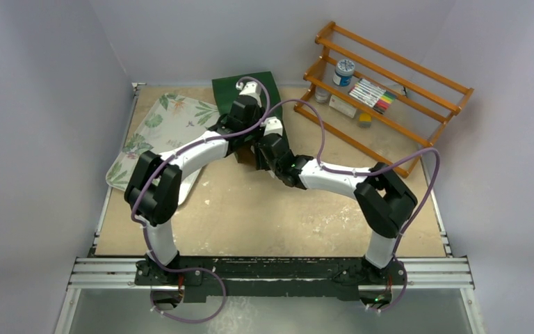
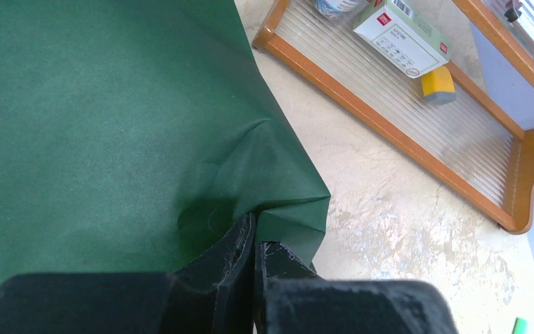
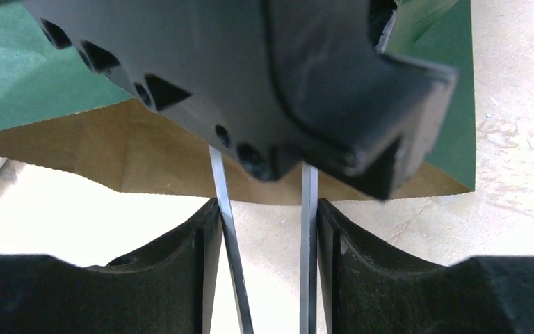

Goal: Take the fake bread out of the paper bag
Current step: Take out the fake bread from the paper bag.

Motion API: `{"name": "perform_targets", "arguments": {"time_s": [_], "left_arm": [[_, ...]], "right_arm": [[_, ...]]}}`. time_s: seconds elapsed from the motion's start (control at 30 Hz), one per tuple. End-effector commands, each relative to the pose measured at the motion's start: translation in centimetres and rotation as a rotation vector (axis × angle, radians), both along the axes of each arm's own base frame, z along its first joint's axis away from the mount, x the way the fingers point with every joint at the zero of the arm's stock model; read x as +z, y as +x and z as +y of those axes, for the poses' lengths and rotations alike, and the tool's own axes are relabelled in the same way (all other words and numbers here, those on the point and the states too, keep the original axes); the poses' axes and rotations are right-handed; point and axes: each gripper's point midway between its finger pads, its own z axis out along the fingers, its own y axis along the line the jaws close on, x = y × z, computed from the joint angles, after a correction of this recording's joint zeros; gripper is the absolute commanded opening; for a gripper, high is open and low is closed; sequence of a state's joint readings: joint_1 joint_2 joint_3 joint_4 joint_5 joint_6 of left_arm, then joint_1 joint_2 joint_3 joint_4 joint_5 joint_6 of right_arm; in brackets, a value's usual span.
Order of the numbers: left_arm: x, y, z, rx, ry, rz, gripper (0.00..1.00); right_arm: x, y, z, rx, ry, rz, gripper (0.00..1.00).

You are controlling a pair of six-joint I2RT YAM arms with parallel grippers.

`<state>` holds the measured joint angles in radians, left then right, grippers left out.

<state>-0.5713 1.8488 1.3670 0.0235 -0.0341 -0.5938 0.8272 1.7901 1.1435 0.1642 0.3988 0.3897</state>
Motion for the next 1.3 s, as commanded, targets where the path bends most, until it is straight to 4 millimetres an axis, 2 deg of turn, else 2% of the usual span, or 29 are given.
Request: {"name": "perform_targets", "arguments": {"time_s": [0.0, 0.07, 0.13, 0.17, 0.23, 0.27, 0.53, 0.67, 0.8, 0.93, 1.2, 1.27], "left_arm": [[2.7, -1.4, -2.9, -0.085, -0.088, -0.033, 0.0], [2.8, -1.4, -2.8, -0.084, -0.087, -0.035, 0.0], [2.9, -1.3, -2.8, -0.083, -0.088, -0.036, 0.0], [2.9, -1.3, -2.8, -0.082, -0.087, -0.037, 0.0], [3.0, -1.3, -2.8, -0.083, -0.087, -0.039, 0.0], [3.0, -1.3, -2.8, -0.083, -0.086, -0.038, 0.0], [3.0, -1.2, -2.9, -0.081, -0.087, -0.037, 0.0], [3.0, -1.2, -2.9, -0.077, -0.086, -0.038, 0.0], [3.1, -0.9, -2.8, -0.071, -0.082, -0.038, 0.0], [3.0, -0.5, -3.1, -0.066, -0.086, -0.035, 0.0], [2.9, 0.9, -4.2, -0.064, -0.104, -0.034, 0.0], [2.4, 1.0, -4.5, -0.066, -0.102, -0.021, 0.0]], "right_arm": [[0.4, 1.7, 0.6, -0.013, 0.029, -0.008, 0.5], [0.4, 1.8, 0.7, -0.014, 0.031, -0.006, 0.5], [0.5, 1.8, 0.8, -0.014, 0.039, -0.006, 0.42], [0.5, 1.8, 0.9, -0.014, 0.041, -0.007, 0.34], [0.4, 1.8, 0.8, -0.015, 0.036, -0.002, 0.02], [0.1, 1.8, 0.8, -0.015, 0.028, 0.005, 0.0], [0.1, 1.6, 0.7, -0.012, 0.024, 0.014, 0.0], [0.6, 1.3, 0.5, -0.014, 0.036, 0.015, 0.0], [1.9, 0.8, -0.5, -0.047, 0.049, -0.003, 0.0], [2.4, -1.3, -1.5, -0.059, 0.066, 0.015, 0.0], [3.4, -7.5, -2.6, -0.078, 0.084, 0.035, 0.0], [2.7, -9.0, -3.4, -0.088, 0.077, 0.051, 0.0]]}}
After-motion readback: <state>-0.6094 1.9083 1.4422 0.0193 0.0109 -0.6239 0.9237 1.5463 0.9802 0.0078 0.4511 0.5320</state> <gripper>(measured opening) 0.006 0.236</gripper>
